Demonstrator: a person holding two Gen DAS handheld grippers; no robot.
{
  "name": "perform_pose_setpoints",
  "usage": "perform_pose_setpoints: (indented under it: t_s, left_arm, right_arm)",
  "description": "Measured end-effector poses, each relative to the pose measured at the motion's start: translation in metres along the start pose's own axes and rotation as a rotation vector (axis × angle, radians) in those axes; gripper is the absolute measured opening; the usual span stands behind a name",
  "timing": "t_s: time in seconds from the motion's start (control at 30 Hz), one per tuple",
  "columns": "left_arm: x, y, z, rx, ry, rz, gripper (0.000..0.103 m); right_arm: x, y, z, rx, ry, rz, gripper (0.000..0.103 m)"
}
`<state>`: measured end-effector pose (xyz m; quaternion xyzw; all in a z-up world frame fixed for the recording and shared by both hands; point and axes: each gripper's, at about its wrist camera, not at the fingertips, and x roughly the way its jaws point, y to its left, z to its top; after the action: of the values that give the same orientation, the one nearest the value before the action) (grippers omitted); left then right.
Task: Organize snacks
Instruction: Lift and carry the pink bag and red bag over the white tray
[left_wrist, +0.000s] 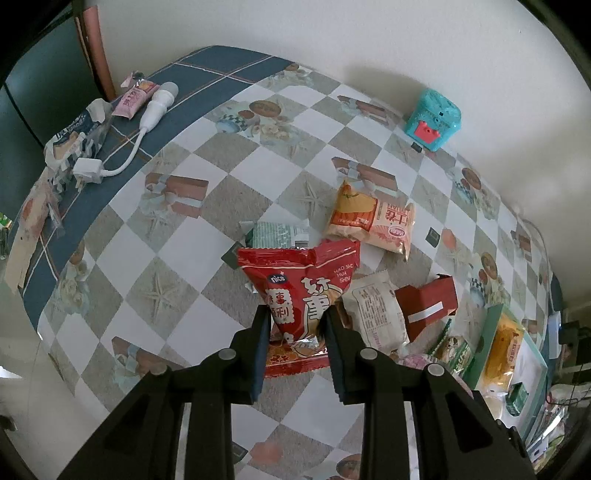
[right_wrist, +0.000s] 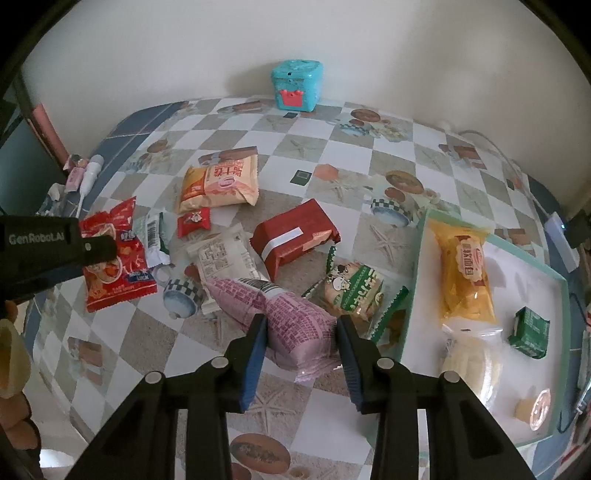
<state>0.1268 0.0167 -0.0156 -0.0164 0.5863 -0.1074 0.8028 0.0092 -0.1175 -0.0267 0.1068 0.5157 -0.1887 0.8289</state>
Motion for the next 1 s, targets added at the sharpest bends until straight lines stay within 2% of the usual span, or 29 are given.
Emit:
perform_pose_setpoints:
  t_s: [0.5, 1.0]
  left_arm:
    - [-0.022, -0.006, -0.004, 0.019, -0.051, -0.020, 0.030]
    - [-0.041, -0.053, -0.020, 0.137, -0.090, -0.056, 0.030]
  right_arm:
    - [-0.036, -0.023, 0.007, 0.082, -0.098, 0.002, 0.040]
    - [-0.045, -0.127, 0.001, 0.380, -0.101, -0.079, 0.040]
